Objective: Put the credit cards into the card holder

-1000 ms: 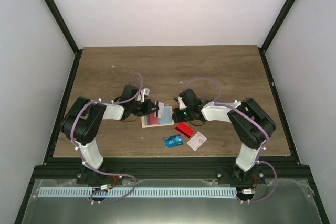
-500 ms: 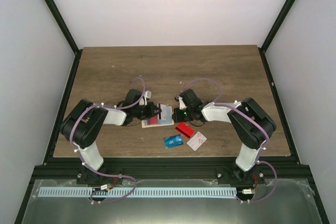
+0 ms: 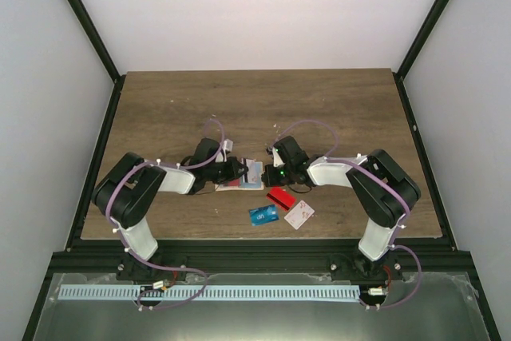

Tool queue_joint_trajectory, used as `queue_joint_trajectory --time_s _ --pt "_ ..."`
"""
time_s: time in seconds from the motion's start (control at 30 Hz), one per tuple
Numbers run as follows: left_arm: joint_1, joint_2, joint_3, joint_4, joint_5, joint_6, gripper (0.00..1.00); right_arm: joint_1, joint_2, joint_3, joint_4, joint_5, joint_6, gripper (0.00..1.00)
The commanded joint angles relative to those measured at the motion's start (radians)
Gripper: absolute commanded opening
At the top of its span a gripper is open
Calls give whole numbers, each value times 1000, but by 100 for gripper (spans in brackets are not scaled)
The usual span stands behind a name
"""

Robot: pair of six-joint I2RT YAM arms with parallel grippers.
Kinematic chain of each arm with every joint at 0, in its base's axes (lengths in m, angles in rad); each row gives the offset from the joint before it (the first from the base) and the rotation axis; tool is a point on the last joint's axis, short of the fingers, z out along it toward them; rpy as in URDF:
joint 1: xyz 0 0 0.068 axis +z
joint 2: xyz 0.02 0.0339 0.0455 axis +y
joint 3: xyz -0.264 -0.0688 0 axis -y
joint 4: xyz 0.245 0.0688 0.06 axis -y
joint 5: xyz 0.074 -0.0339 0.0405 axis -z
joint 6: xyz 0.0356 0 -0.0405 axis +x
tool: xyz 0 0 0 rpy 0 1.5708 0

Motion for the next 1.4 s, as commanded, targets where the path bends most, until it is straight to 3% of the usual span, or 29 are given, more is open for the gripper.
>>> queue_joint_trajectory --time_s 0.0,0.53,0.97,1.37 --pt "-27 12 -23 -55 29 41 4 3 25 -38 -66 27 6 1" --pt "-28 70 61 -146 120 200 5 2 9 -35 -76 42 -3 1" --pt "-16 40 118 -325 -32 238 9 2 -61 -38 -117 99 -11 1" --pt "12 7 101 -344 -28 220 10 3 -5 -38 -86 79 -7 1"
